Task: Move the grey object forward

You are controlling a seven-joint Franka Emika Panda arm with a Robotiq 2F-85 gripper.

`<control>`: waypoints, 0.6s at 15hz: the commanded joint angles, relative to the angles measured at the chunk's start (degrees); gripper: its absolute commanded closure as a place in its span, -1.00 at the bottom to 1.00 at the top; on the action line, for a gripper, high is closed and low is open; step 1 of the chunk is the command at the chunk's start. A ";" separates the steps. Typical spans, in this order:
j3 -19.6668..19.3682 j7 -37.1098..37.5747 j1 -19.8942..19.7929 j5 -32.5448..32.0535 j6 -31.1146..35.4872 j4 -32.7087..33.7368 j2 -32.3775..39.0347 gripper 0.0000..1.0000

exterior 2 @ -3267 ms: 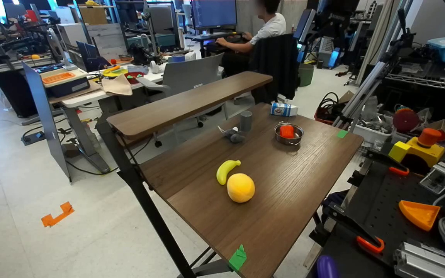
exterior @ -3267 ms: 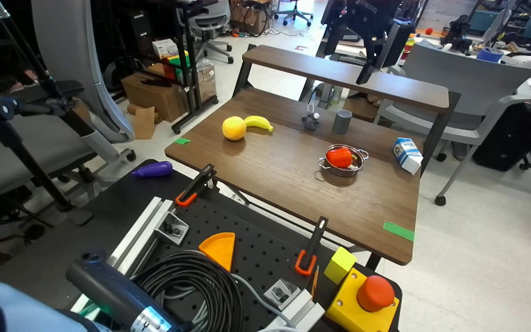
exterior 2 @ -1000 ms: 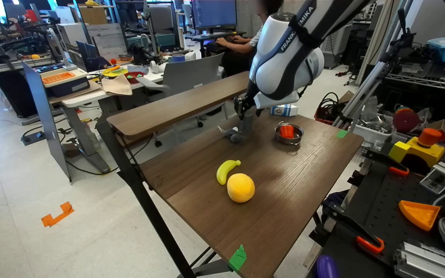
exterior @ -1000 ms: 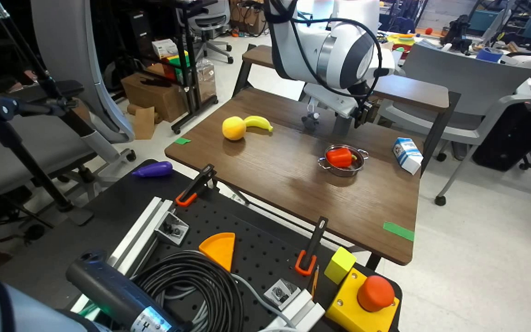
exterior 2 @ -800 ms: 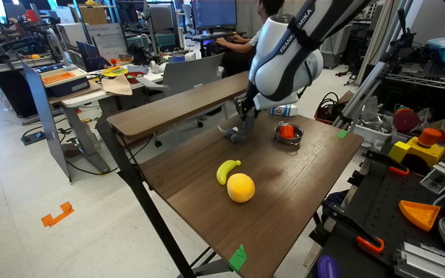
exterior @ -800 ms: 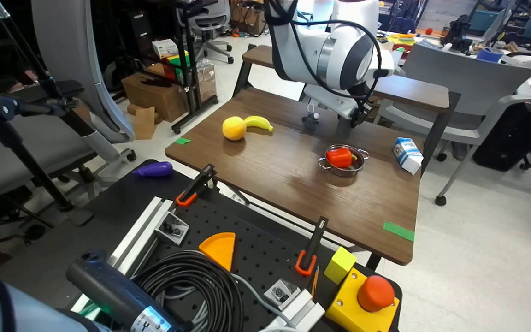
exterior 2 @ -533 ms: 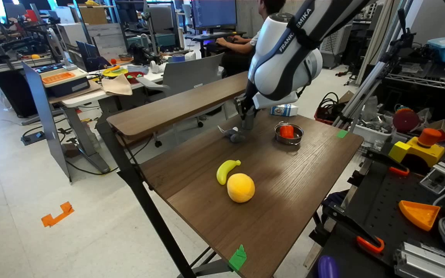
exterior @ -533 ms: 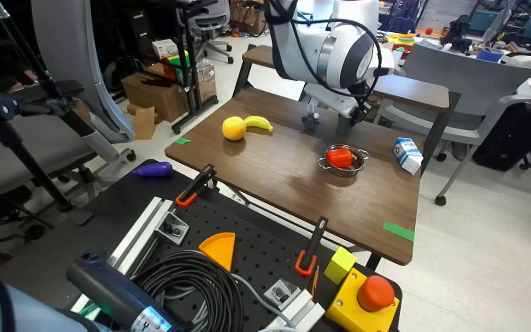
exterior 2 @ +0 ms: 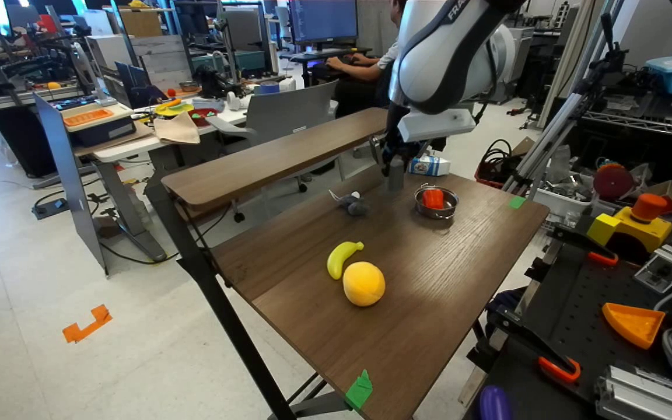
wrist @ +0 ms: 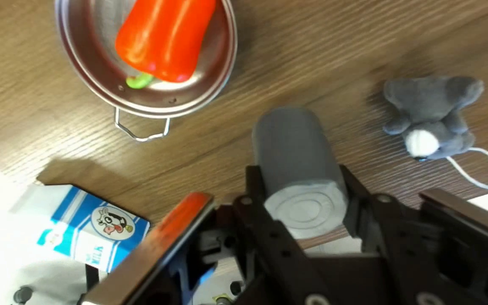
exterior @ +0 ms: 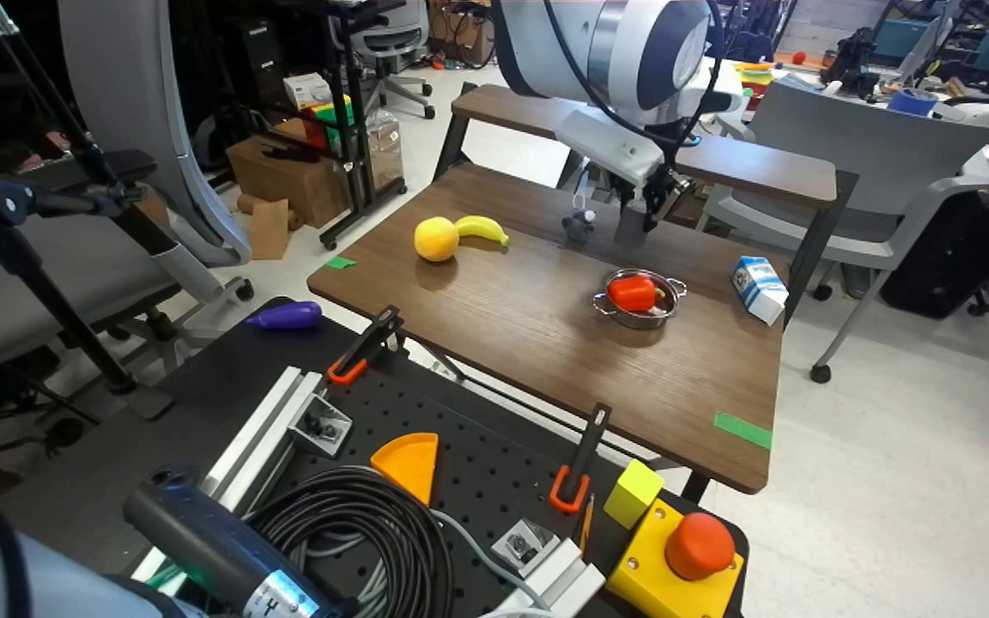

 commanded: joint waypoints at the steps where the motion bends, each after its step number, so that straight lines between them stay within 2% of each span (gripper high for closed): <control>1: -0.08 1.80 1.60 -2.40 -1.65 -11.79 -10.91 0.62; 5: 1.13 3.26 2.72 -4.68 -1.56 -20.51 -16.66 0.62; 9: 3.17 5.72 4.32 -6.45 -0.45 -26.26 -17.31 0.62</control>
